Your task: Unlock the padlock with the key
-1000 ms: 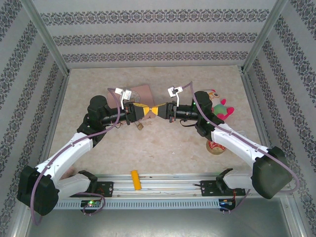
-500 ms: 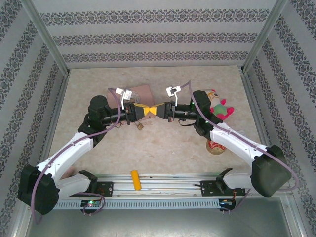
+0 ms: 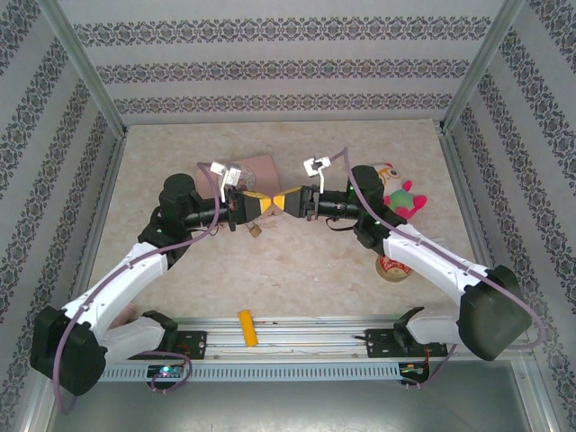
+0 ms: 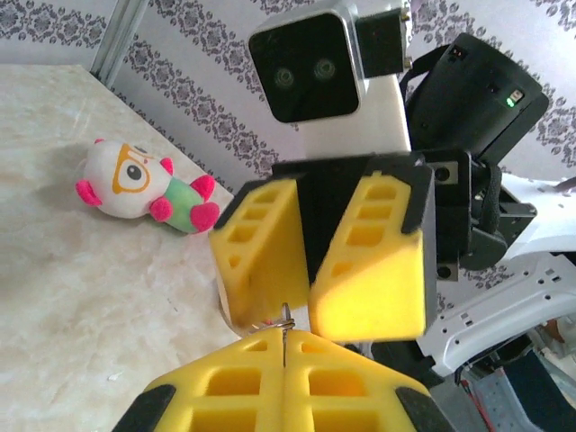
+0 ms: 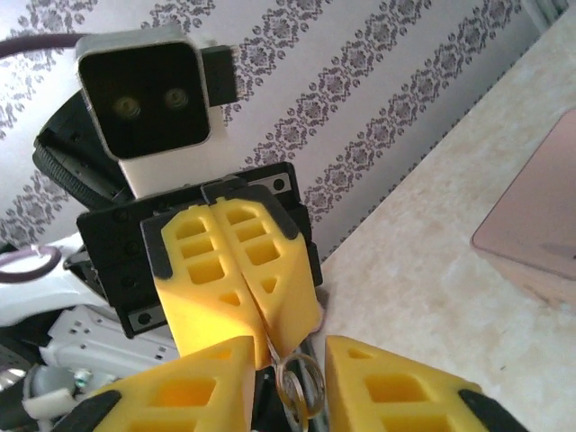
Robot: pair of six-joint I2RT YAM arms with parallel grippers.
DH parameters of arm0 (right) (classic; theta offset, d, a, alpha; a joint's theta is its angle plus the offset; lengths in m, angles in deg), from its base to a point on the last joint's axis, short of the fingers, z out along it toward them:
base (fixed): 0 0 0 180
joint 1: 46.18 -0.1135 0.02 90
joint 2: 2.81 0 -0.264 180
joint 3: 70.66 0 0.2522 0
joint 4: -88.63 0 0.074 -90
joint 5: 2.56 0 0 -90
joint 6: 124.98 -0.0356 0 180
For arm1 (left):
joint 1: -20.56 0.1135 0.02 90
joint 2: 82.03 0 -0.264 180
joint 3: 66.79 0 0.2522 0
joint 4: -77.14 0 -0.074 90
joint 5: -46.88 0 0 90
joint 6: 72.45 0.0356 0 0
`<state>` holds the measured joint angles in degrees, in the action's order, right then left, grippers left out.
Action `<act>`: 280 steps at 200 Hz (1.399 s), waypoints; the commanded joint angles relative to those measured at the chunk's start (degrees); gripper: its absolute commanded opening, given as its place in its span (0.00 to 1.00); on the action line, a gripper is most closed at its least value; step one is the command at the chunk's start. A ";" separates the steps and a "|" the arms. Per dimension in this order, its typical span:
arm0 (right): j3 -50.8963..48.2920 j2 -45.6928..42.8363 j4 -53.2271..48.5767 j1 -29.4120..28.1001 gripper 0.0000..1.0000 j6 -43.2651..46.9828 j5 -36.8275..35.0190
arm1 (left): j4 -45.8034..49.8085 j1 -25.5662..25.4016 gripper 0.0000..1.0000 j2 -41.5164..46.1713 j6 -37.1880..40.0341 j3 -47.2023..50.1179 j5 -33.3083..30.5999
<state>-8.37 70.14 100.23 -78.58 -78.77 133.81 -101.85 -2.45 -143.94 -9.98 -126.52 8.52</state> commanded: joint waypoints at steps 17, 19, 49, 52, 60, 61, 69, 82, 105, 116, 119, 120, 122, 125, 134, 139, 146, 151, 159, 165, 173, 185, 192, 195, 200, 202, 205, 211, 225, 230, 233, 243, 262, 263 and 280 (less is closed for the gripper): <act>-1.66 -8.09 -7.42 0.62 0.49 4.76 -8.06 | 26.70 0.29 0.00 3.09 20.19 -10.88 -2.18; -1.72 -8.42 -7.83 0.59 0.50 5.03 -8.40 | 28.02 0.30 0.00 3.02 21.04 -11.37 -2.23; -1.96 -13.25 -13.47 -1.19 0.54 10.65 -11.71 | 42.20 -0.01 0.00 1.97 29.81 -18.20 -2.18; -2.02 -13.63 -13.76 -1.27 0.53 11.12 -11.80 | 43.29 -0.21 0.00 1.81 30.26 -18.83 -2.38; -2.12 -14.68 -14.50 -1.50 0.53 12.05 -12.57 | 46.98 -0.85 0.00 0.85 31.42 -21.22 -2.99; -2.17 -14.81 -14.62 -1.56 0.53 12.14 -12.68 | 47.49 -1.09 0.00 0.71 31.54 -21.50 -3.10; -2.74 -15.67 -14.85 -1.59 0.53 12.67 -13.87 | 51.34 -2.70 0.00 -0.85 32.65 -24.64 -4.71; -3.81 -17.01 -14.73 -1.59 0.53 13.15 -15.47 | 57.67 -5.86 0.00 -3.94 34.46 -29.81 -8.24; -4.80 -17.92 -14.27 -1.58 0.52 13.40 -14.95 | 66.61 -9.86 0.00 -8.73 37.64 -36.79 -14.29; -4.68 -17.92 -14.81 -1.83 0.52 13.57 -14.82 | 69.58 -10.45 0.00 -10.32 38.32 -38.77 -17.23; -4.68 -17.85 -15.09 -1.88 0.52 13.68 -14.89 | 70.23 -10.56 0.00 -10.74 38.35 -39.24 -18.06; -4.68 -17.85 -15.17 -1.92 0.52 13.66 -14.94 | 70.45 -10.56 0.00 -10.80 38.39 -39.39 -18.32; -4.68 -17.91 -15.28 -2.00 0.52 13.74 -15.09 | 70.88 -10.68 0.00 -11.07 38.42 -39.64 -18.85; -4.68 -17.93 -15.56 -2.07 0.52 13.84 -15.44 | 71.50 -10.88 0.00 -11.43 38.50 -40.15 -19.60; -4.83 -17.99 -16.41 -2.55 0.52 14.28 -16.59 | 73.09 -11.34 0.00 -12.45 38.85 -41.32 -20.74; -4.85 -17.92 -16.84 -2.90 0.52 14.65 -17.17 | 73.57 -11.72 0.00 -12.96 39.15 -41.82 -20.79; -4.85 -17.73 -17.51 -3.37 0.52 15.23 -17.78 | 73.91 -12.26 0.00 -13.51 39.37 -42.27 -20.59; -4.77 -17.55 -18.01 -3.81 0.52 15.68 -18.24 | 73.92 -12.70 0.00 -13.71 39.47 -42.51 -20.58; -4.55 -17.19 -18.56 -4.43 0.52 16.32 -18.50 | 73.71 -13.00 0.00 -14.02 39.48 -42.52 -20.61; -4.35 -16.82 -18.96 -4.87 0.52 16.79 -18.43 | 73.36 -13.12 0.00 -14.31 39.44 -42.55 -20.53; -4.03 -16.27 -19.48 -5.42 0.52 17.36 -18.25 | 73.16 -13.12 0.00 -14.59 39.48 -42.65 -20.64; -3.18 -15.42 -20.92 -6.35 0.52 18.17 -18.63 | 73.26 -13.12 0.00 -14.99 39.53 -42.83 -20.54; -2.51 -14.71 -21.96 -7.06 0.52 18.78 -19.00 | 73.22 -13.25 0.00 -15.15 39.70 -42.96 -20.46; -2.22 -14.42 -22.38 -7.42 0.52 19.10 -19.22 | 73.22 -13.19 0.00 -15.26 39.74 -42.96 -20.44; -1.64 -13.89 -23.17 -8.06 0.52 19.66 -19.65 | 73.19 -13.20 0.00 -15.28 39.80 -42.97 -20.35; -1.39 -13.64 -23.52 -8.32 0.52 19.94 -19.89 | 73.10 -13.20 0.00 -15.29 39.78 -42.95 -20.28; -1.12 -13.28 -23.93 -8.70 0.52 20.24 -20.32 | 73.08 -13.14 0.00 -15.31 39.78 -42.89 -20.20; -0.47 -12.60 -24.82 -9.51 0.52 20.85 -21.13 | 72.74 -13.19 0.00 -15.28 39.74 -42.80 -20.09; 0.78 -10.98 -25.83 -10.78 0.53 21.99 -22.18 | 72.04 -13.21 0.00 -15.21 39.57 -42.32 -19.83; 1.06 -10.45 -25.89 -11.09 0.53 22.14 -22.35 | 71.84 -13.21 0.00 -15.18 39.50 -42.19 -19.67; 1.18 -10.14 -25.89 -11.31 0.53 22.21 -22.45 | 71.75 -13.22 0.00 -15.12 39.52 -42.09 -19.65; 1.51 -9.33 -25.64 -11.69 0.53 22.33 -22.62 | 71.64 -13.21 0.00 -15.05 39.49 -41.86 -19.56; 1.91 -8.23 -25.29 -12.16 0.53 22.58 -22.83 | 71.42 -13.21 0.00 -14.77 39.55 -41.44 -19.43; 1.91 -8.20 -25.28 -12.16 0.53 22.60 -22.87 | 71.40 -13.25 0.00 -14.75 39.51 -41.42 -19.40; 1.87 -7.76 -25.19 -12.18 0.52 22.36 -24.22 | 71.03 -13.21 0.00 -14.35 39.49 -40.95 -18.74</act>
<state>-8.30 61.70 75.14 -90.34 -57.87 112.37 -31.19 -15.06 -159.04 28.16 -167.55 -11.46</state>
